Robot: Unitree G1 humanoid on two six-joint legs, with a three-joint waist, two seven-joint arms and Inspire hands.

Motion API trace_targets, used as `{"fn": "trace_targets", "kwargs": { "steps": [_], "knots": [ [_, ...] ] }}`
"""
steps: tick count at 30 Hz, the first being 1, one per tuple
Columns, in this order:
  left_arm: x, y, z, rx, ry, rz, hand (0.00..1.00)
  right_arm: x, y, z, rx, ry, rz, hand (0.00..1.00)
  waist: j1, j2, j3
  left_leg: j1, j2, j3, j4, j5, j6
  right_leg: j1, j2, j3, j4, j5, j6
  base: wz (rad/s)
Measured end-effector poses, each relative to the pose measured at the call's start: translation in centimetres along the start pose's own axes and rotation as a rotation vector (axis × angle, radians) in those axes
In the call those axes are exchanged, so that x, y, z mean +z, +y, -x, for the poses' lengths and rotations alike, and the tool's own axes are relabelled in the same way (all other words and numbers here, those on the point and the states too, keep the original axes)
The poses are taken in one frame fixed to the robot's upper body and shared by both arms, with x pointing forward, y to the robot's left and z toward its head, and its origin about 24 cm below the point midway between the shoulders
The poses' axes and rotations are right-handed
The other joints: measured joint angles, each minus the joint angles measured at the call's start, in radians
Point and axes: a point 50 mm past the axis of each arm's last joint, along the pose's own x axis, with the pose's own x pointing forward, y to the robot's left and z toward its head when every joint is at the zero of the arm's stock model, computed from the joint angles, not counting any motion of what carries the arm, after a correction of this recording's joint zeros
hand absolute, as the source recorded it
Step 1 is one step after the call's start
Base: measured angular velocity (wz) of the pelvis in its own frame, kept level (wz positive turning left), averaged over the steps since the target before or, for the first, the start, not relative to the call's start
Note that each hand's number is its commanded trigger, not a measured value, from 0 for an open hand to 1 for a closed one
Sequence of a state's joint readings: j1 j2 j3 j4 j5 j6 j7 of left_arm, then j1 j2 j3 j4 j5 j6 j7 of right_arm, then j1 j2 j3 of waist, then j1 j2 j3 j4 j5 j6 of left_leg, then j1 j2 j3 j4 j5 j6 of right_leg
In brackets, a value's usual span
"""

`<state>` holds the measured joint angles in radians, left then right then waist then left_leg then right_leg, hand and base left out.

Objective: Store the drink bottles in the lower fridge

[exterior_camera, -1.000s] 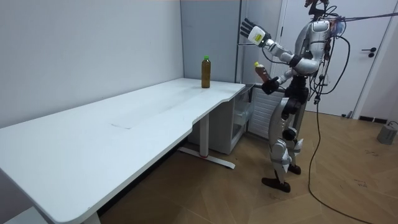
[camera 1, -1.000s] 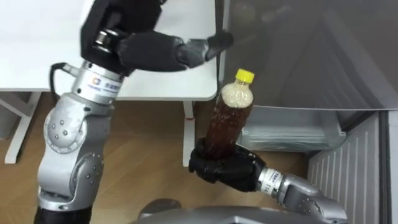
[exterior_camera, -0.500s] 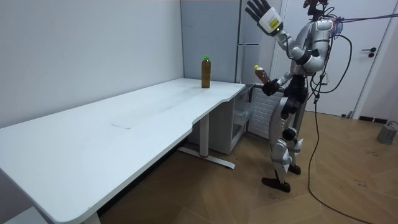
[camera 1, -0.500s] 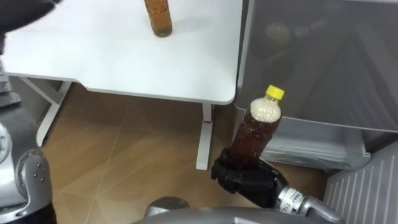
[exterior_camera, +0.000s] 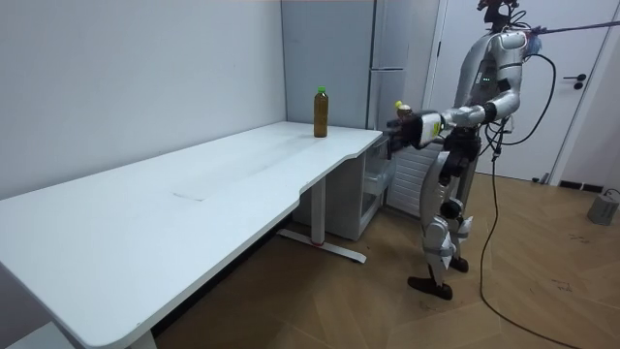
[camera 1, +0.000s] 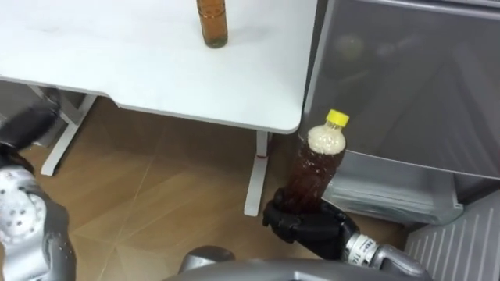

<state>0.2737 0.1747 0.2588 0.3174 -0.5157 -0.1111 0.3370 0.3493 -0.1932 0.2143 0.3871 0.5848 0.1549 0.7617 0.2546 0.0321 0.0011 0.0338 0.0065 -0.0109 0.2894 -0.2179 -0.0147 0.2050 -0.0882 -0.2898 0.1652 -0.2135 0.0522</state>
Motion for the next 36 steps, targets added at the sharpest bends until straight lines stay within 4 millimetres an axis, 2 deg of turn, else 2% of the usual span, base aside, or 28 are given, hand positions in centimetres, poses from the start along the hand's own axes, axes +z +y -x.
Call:
{"fn": "trace_targets", "kwargs": {
  "steps": [1, 2, 3, 6, 12, 16, 20, 25, 32, 36],
  "knots": [
    [-2.0, 0.3, 0.3, 0.008, 0.092, -0.007, 0.00, 0.0, 0.1, -0.1, 0.001, -0.005, -0.008, 1.00, -0.004, -0.003, 0.0001, -0.005, -0.002, -0.001, 0.002, 0.000, 0.000, 0.001, 0.000, -0.003, -0.009, 0.002, -0.003, -0.03],
    [-3.0, 0.5, 0.5, 0.012, 0.135, -0.016, 0.00, 0.0, 0.1, -0.2, 0.000, -0.006, -0.011, 1.00, -0.004, -0.003, 0.0001, -0.006, -0.002, -0.001, 0.002, 0.000, 0.000, 0.003, 0.000, -0.004, -0.014, 0.002, -0.003, 0.00],
    [-4.8, 0.9, 0.9, 0.017, 0.220, -0.040, 0.00, 0.0, 0.3, -0.5, 0.003, -0.004, -0.017, 1.00, -0.006, -0.003, 0.0005, -0.006, -0.003, -0.001, 0.002, 0.000, 0.000, 0.005, 0.000, -0.005, -0.014, 0.002, -0.003, 0.00],
    [-8.1, 1.8, 2.0, 0.022, 0.379, -0.070, 0.00, 0.2, 0.4, -0.8, 0.011, 0.003, -0.026, 1.00, -0.007, -0.011, 0.0024, -0.012, -0.002, 0.000, 0.001, 0.000, 0.000, 0.000, 0.001, -0.003, -0.015, 0.001, -0.003, 0.00],
    [-12.4, 4.6, 4.7, 0.064, 0.630, -0.114, 0.00, 0.9, 0.3, -1.5, -0.015, -0.019, -0.074, 1.00, -0.008, -0.017, 0.0057, -0.005, -0.002, 0.010, -0.006, 0.000, 0.001, 0.001, -0.001, 0.003, -0.016, 0.001, -0.003, -0.03],
    [-13.9, 6.2, 6.1, 0.092, 0.721, -0.137, 0.00, 1.0, 0.3, -1.5, -0.022, -0.046, -0.118, 1.00, -0.009, -0.018, 0.0072, -0.022, -0.002, 0.011, -0.011, 0.000, 0.000, -0.017, -0.001, 0.006, -0.017, 0.000, -0.003, -0.01],
    [-15.3, 7.4, 7.6, 0.100, 0.819, -0.193, 0.00, 0.8, -0.2, -1.6, -0.035, -0.052, -0.177, 1.00, -0.027, -0.020, 0.0101, -0.023, -0.002, 0.019, -0.017, 0.000, 0.001, -0.017, -0.002, 0.012, -0.016, 0.000, -0.003, -0.02],
    [-16.1, 7.1, 8.3, 0.033, 0.890, -0.273, 0.00, 0.9, -0.6, -1.7, -0.058, -0.046, -0.186, 1.00, -0.040, -0.023, 0.0094, -0.021, -0.002, 0.024, -0.021, 0.000, 0.001, -0.017, -0.003, 0.015, -0.015, 0.000, -0.003, 0.00],
    [-16.8, 7.4, 9.2, -0.126, 0.963, -0.549, 0.00, 1.0, -0.9, -1.6, -0.093, -0.048, -0.206, 1.00, -0.092, -0.023, 0.0081, -0.015, 0.000, 0.026, -0.021, -0.001, 0.001, -0.015, -0.002, 0.015, -0.010, 0.001, -0.003, 0.00],
    [-17.0, 6.7, 9.1, -0.246, 0.978, -0.705, 0.00, 1.4, -1.0, -1.6, -0.101, -0.075, -0.226, 1.00, -0.111, -0.019, 0.0068, -0.015, 0.001, 0.028, -0.016, -0.002, 0.002, -0.015, -0.002, 0.017, -0.008, 0.001, -0.004, 0.00]
  ]
}}
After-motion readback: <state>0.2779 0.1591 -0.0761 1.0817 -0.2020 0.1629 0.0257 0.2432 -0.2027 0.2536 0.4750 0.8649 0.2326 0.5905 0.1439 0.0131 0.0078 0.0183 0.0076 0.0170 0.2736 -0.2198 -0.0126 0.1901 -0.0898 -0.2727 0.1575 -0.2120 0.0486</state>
